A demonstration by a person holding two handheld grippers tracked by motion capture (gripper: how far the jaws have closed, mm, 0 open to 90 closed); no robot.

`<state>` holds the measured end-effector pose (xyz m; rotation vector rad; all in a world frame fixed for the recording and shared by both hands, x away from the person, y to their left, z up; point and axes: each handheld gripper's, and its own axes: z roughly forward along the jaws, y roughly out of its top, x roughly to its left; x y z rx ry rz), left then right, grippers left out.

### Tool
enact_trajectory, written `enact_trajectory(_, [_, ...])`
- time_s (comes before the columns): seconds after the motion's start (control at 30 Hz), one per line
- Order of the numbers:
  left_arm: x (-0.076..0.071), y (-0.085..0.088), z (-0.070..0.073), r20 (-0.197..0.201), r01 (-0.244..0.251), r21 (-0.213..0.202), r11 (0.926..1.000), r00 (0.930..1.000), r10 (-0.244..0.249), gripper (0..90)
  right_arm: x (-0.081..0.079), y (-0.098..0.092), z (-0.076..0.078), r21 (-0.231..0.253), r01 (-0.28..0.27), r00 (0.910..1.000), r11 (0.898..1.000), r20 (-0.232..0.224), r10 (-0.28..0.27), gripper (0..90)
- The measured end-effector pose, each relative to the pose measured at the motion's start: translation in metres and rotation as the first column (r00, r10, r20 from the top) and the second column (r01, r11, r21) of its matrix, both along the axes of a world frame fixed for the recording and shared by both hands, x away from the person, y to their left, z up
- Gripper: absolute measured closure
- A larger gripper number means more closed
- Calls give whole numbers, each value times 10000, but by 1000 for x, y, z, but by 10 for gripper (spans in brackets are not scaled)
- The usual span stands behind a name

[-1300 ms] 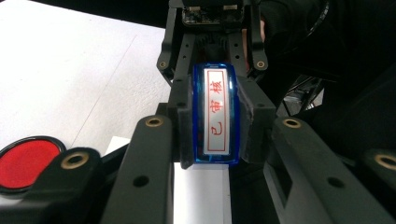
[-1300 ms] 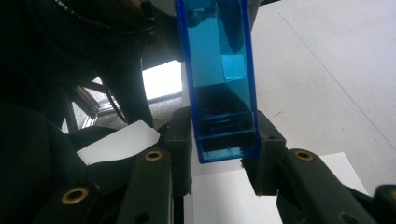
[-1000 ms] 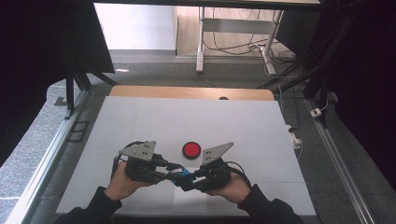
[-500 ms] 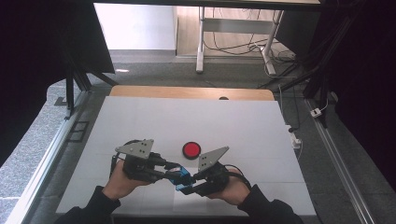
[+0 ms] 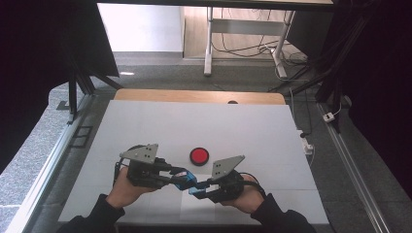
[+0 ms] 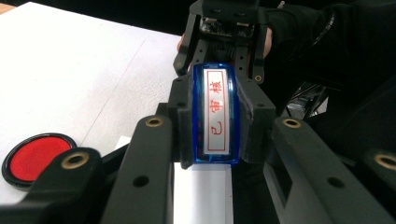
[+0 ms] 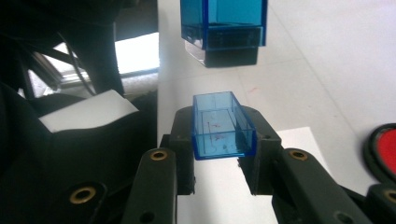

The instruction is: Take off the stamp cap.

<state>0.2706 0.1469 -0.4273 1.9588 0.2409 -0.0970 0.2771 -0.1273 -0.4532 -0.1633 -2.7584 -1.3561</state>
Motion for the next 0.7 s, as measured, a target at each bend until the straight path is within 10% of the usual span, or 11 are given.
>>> enact_trajectory(0.7, [1,1,-2,-245,-326,365,9988,9991,335,702,-4,-33,7,181,1599,9868,9870,227,-1603,685])
